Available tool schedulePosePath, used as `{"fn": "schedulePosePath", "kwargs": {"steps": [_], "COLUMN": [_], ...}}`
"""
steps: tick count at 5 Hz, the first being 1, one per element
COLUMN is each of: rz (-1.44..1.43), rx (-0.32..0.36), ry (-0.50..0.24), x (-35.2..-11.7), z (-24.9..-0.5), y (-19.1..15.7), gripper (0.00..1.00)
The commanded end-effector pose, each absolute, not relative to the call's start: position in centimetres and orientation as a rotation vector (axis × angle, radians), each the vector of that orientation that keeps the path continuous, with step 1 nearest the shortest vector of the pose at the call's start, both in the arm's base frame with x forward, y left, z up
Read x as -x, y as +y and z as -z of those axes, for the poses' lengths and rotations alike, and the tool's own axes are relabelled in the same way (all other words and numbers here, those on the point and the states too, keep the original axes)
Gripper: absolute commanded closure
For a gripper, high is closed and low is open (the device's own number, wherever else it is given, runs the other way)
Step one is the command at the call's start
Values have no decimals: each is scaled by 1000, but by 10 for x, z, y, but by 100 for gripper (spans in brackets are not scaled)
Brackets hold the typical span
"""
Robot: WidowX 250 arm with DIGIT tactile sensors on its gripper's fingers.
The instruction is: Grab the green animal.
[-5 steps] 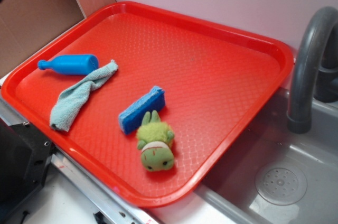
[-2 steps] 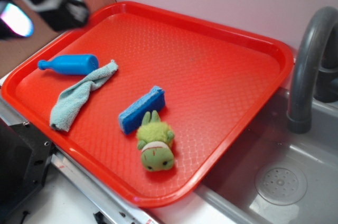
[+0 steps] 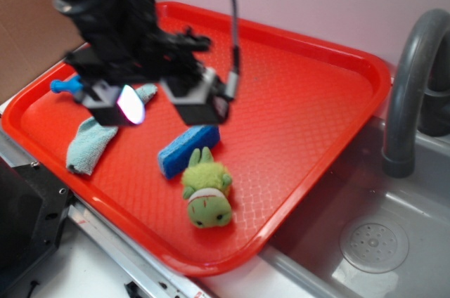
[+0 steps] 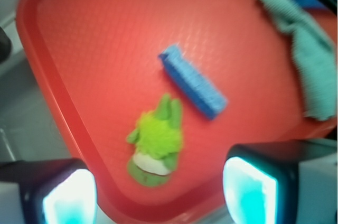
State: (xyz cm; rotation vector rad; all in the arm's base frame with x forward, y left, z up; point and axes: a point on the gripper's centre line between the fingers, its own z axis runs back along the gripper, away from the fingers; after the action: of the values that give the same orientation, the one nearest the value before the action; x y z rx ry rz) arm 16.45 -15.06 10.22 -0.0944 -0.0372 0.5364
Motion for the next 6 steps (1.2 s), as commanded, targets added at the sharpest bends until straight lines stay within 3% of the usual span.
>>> {"fn": "schedulePosePath", "kwargs": {"steps": [1,3,4,6], "rz": [-532,-503,-515,-540], "rx": [57,-9,32,-10], "ry": [17,50,46,58], "x": [-168,-169,-171,-169], "z": [-61,-35,-37,-30], "y": [-154,-142,-141,-137], "gripper": [0,0,100,100]}}
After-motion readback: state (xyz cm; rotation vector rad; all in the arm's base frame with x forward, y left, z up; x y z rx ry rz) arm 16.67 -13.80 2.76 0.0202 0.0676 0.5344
